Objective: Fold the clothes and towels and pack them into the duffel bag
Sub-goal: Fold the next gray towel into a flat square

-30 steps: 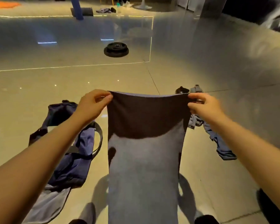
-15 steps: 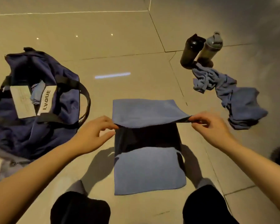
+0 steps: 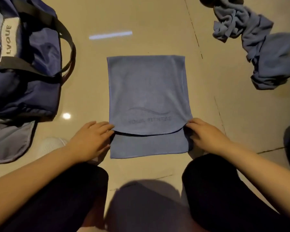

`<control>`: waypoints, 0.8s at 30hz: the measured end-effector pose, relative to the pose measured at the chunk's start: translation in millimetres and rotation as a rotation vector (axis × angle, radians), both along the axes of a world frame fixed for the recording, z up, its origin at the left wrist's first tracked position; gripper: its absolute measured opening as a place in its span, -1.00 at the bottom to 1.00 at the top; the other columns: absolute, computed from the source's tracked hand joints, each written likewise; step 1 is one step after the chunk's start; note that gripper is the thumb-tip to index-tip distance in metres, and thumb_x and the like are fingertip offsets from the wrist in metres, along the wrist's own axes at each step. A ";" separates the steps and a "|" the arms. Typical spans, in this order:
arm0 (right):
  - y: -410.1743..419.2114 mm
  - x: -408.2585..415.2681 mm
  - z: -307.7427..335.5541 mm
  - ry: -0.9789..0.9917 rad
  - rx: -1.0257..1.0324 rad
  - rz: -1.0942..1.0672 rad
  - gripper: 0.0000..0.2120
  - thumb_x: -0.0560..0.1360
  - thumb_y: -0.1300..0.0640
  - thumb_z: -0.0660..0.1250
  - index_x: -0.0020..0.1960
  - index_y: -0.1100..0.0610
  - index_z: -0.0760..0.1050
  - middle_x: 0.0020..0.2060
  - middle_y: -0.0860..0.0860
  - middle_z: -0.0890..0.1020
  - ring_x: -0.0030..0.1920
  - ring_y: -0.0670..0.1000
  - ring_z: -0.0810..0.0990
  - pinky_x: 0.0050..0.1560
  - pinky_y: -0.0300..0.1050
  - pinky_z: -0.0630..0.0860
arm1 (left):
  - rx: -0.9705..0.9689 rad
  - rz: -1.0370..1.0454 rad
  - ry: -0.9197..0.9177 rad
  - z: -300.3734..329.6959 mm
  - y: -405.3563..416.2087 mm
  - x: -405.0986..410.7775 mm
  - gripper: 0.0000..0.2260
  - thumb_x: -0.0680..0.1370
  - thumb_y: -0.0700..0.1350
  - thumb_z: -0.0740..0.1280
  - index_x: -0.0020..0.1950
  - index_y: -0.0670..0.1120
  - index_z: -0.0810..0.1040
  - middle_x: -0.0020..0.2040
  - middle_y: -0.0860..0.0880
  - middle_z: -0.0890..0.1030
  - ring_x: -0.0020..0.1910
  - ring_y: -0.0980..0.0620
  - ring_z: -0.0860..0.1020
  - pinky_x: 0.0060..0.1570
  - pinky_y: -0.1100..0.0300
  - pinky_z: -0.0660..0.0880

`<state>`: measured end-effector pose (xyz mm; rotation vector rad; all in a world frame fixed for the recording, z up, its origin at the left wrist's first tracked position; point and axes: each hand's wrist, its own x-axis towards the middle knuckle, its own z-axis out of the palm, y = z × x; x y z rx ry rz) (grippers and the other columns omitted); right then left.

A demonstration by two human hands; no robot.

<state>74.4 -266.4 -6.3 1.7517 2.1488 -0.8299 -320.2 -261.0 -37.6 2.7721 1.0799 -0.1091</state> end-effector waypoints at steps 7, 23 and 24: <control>-21.9 12.8 35.0 0.099 0.438 0.187 -0.71 0.25 0.38 0.53 -0.07 0.17 0.64 -0.14 0.11 0.64 -0.23 0.20 0.62 -0.39 -0.06 0.51 | 0.234 -0.185 -0.114 34.3 3.8 2.2 -0.75 0.48 -0.26 0.14 -0.08 -0.18 0.63 -0.11 -0.16 0.61 -0.13 -0.18 0.61 0.10 -0.05 0.34; -50.8 7.1 -25.5 -0.150 0.185 0.474 -0.54 0.09 0.37 0.55 -0.05 0.24 0.52 -0.18 0.20 0.53 -0.51 0.15 0.45 -0.52 -0.18 0.12 | -0.021 -0.239 -0.031 -11.6 -38.4 8.5 -0.73 0.54 -0.10 0.12 0.08 -0.12 0.58 0.17 -0.14 0.56 -0.07 -0.20 0.59 -0.07 -0.05 0.53; -50.4 6.5 -27.4 -0.134 0.193 0.463 -0.56 0.10 0.39 0.54 -0.07 0.26 0.51 -0.21 0.21 0.52 -0.52 0.16 0.45 -0.52 -0.18 0.11 | -0.008 -0.238 -0.018 -11.8 -37.4 8.0 -0.74 0.54 -0.09 0.13 0.09 -0.11 0.56 0.18 -0.12 0.55 -0.07 -0.19 0.59 -0.07 -0.05 0.51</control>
